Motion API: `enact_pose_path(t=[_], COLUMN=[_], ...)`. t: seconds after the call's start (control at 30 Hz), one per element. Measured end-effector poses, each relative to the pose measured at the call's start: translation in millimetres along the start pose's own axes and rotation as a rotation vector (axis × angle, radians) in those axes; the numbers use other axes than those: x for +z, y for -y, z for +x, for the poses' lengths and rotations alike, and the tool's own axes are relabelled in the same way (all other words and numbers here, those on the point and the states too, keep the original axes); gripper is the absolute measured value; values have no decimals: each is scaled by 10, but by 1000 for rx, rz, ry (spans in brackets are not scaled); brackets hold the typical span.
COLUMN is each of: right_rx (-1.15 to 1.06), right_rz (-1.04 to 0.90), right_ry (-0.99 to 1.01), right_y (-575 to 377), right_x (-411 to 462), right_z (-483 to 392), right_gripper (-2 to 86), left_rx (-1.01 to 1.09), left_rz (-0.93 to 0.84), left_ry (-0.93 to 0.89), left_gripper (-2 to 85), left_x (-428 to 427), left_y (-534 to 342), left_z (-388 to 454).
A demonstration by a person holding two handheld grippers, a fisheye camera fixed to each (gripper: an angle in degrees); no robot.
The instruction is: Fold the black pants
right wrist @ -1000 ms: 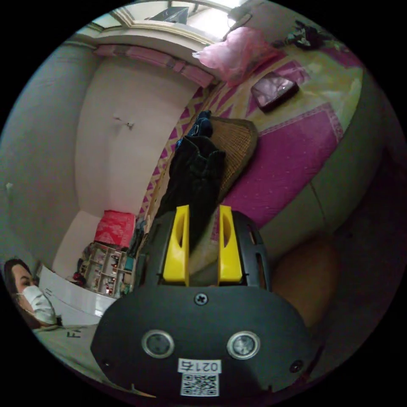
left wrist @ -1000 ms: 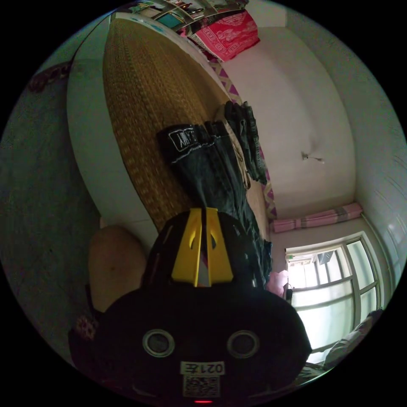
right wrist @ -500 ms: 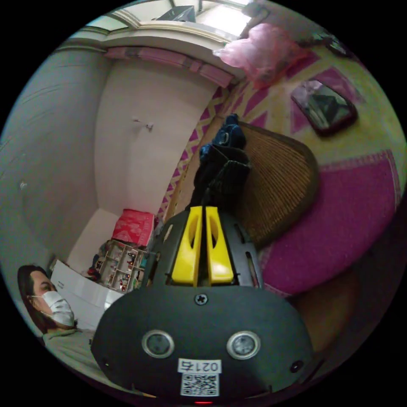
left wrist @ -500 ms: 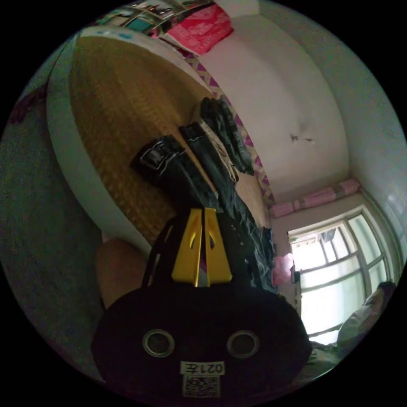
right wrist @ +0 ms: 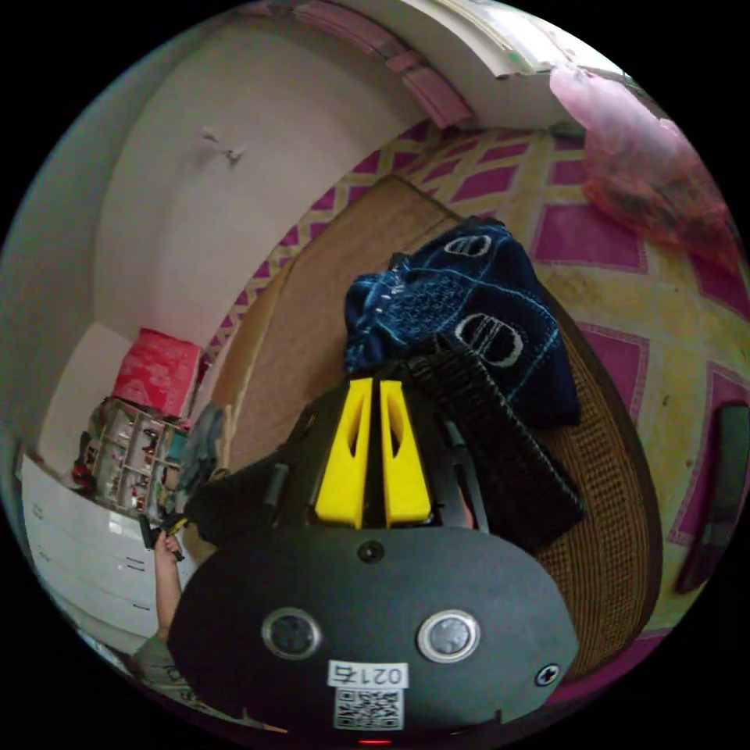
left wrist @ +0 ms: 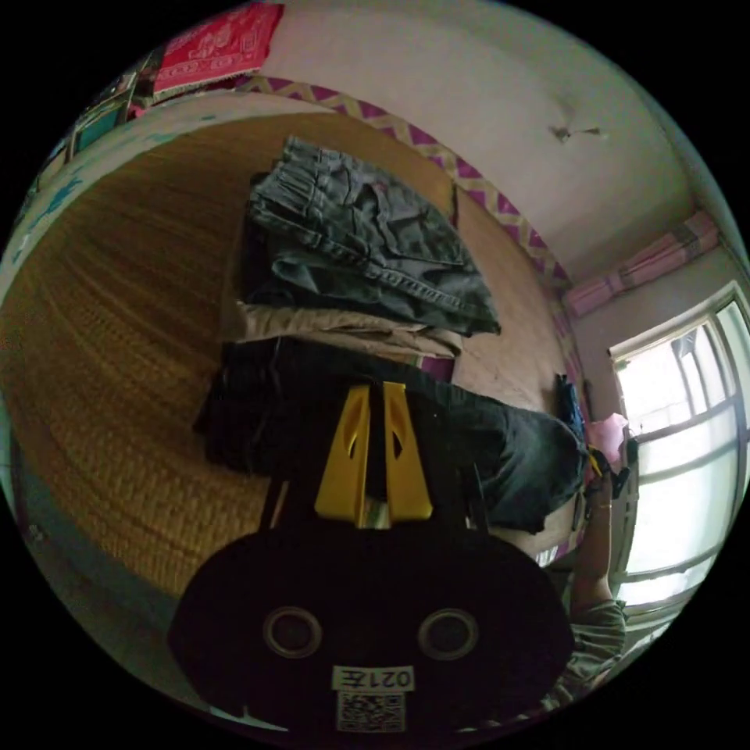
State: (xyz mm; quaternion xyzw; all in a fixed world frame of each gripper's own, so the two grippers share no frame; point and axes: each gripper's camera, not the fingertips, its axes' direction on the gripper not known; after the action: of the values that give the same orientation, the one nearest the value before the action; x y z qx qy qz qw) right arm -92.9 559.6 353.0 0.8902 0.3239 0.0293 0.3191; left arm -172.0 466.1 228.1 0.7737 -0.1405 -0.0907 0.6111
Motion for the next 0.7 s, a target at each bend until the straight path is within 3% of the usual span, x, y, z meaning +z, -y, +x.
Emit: enact_pose_path(t=[0.17,0.27,0.4,0.47,0.53,0.6,0.63,0.7], right_rx=[-91,-314,-702,-843,-999,-1108,-1169,-1238], right_rz=[43,29,-212,-285,-385,-459,-321,-241], right_ry=[-22,-1,204,158,-46,-244,-283,-381], right_y=[-568,-1191,-2437,-3031,-3785,-4299,-4578,-4949], right_x=[352,393,877,1147,1646,2045,2027,2138], right_z=[-248,-839,-1897,-2267,-2570,-2624,-2641,-2655], right_gripper=[24,12,-3,-4,-6,-6,-6,-7], left_rx=[26,85,185,225,267,257,226,149], left_rz=[96,164,62,13,-9,30,36,62], left_ry=[88,94,72,123,211,189,149,134], left_gripper=[2,7,22,20,2,-5,-7,-8], left_x=[85,-109,108,294,511,506,507,460], left_y=[13,-162,-287,-296,-300,-294,-275,-272], left_z=[-133,-221,-237,-221,-275,-384,-473,-592])
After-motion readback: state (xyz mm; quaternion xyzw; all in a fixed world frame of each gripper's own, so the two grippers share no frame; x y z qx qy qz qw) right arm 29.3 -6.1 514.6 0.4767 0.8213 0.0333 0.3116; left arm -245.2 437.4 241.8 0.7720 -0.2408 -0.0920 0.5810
